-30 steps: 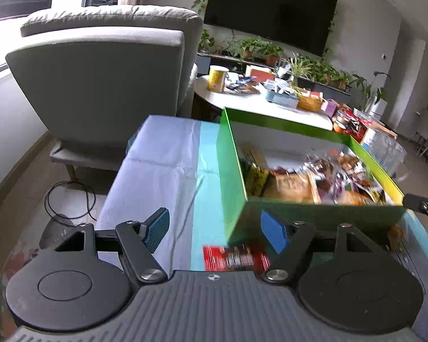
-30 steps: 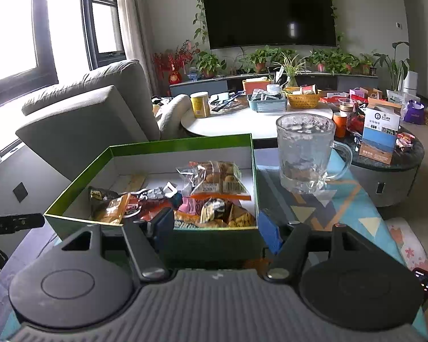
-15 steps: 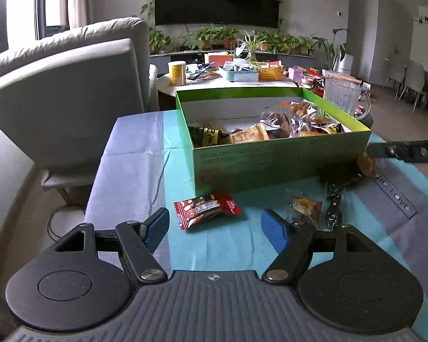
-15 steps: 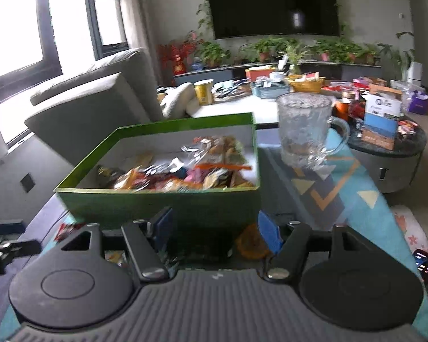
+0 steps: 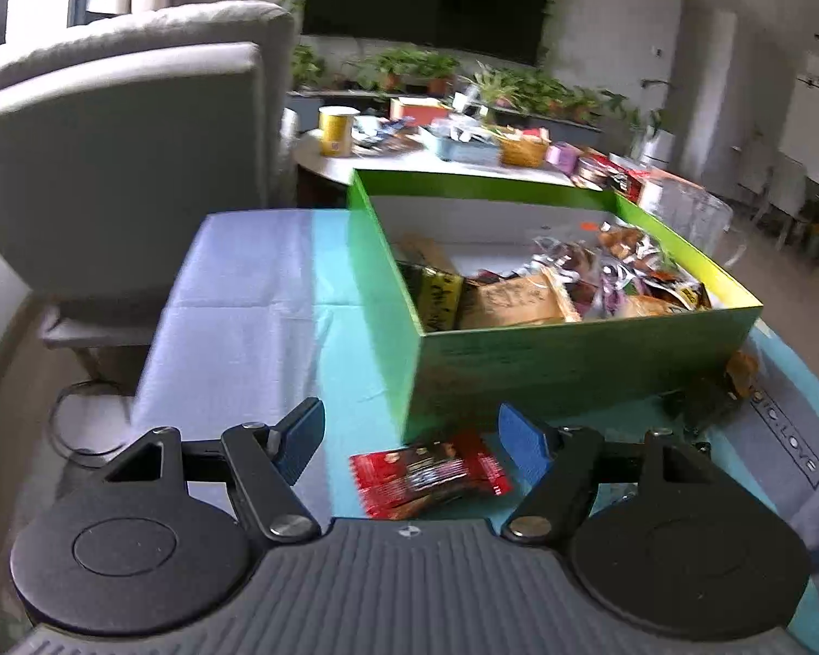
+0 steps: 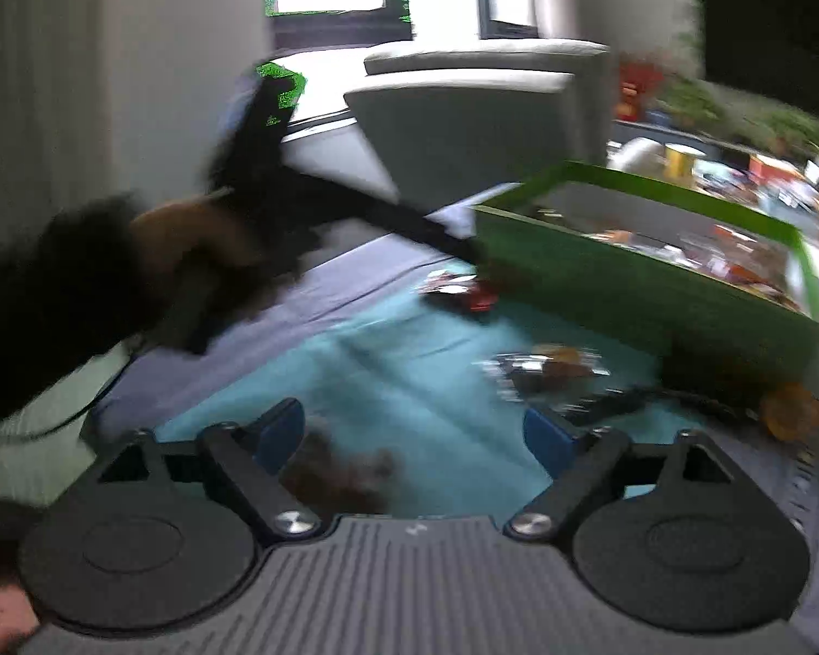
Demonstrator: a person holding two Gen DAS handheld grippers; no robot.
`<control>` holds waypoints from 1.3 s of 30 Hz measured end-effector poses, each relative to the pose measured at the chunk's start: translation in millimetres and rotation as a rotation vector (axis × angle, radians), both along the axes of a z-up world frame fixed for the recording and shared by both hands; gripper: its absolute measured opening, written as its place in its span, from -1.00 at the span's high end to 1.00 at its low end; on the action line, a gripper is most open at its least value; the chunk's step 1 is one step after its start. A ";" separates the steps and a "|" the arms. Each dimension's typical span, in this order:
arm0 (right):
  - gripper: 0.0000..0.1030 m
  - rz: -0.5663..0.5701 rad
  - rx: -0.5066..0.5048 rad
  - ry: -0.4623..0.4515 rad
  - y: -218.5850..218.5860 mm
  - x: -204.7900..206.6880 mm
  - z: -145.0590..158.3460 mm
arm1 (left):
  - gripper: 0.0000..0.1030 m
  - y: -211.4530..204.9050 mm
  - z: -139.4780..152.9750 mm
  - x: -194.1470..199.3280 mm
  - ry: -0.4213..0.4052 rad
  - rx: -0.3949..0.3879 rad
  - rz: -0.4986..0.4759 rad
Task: Organize snacks
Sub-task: 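Grasp the red-wrapped packet with the left tool while the right grasps a clear snack bag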
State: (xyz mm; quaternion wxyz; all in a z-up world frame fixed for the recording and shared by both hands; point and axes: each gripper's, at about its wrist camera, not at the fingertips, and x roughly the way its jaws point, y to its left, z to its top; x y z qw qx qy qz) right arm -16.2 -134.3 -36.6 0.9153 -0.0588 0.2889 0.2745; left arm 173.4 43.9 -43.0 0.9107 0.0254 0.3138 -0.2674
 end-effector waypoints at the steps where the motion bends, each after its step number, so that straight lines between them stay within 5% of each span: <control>1: 0.06 0.019 -0.017 -0.001 6.5 -0.4 -1.3 | -0.32 -3.0 -1.9 2.2 0.007 0.007 -0.007; 9: 0.07 -0.017 -0.146 0.022 30.8 11.9 -19.5 | -0.32 -13.7 -18.3 -6.8 0.058 0.012 -0.069; 16: 0.07 -0.250 -0.172 0.011 -4.3 14.8 -16.4 | -0.32 -14.4 -12.4 -47.1 0.110 0.019 -0.146; 22: 0.06 -0.401 -0.123 0.040 -40.8 13.3 -11.6 | -0.32 -17.7 -2.7 -67.7 0.042 0.077 -0.193; 26: 0.06 -0.373 -0.084 0.048 -46.6 9.7 -11.8 | -0.32 -24.7 -1.1 -44.2 -0.061 0.176 -0.181; 32: 0.07 -0.246 -0.103 0.002 -36.7 4.1 -13.8 | -0.33 -38.9 -17.1 -12.4 0.020 0.197 -0.240; 35: 0.07 -0.217 -0.128 -0.012 -33.9 6.2 -16.1 | -0.15 -35.2 -18.3 -16.0 0.020 0.150 -0.217; 39: 0.07 -0.238 -0.146 0.010 -36.0 15.4 -23.2 | 0.40 -26.2 -14.8 -27.1 0.026 0.142 -0.136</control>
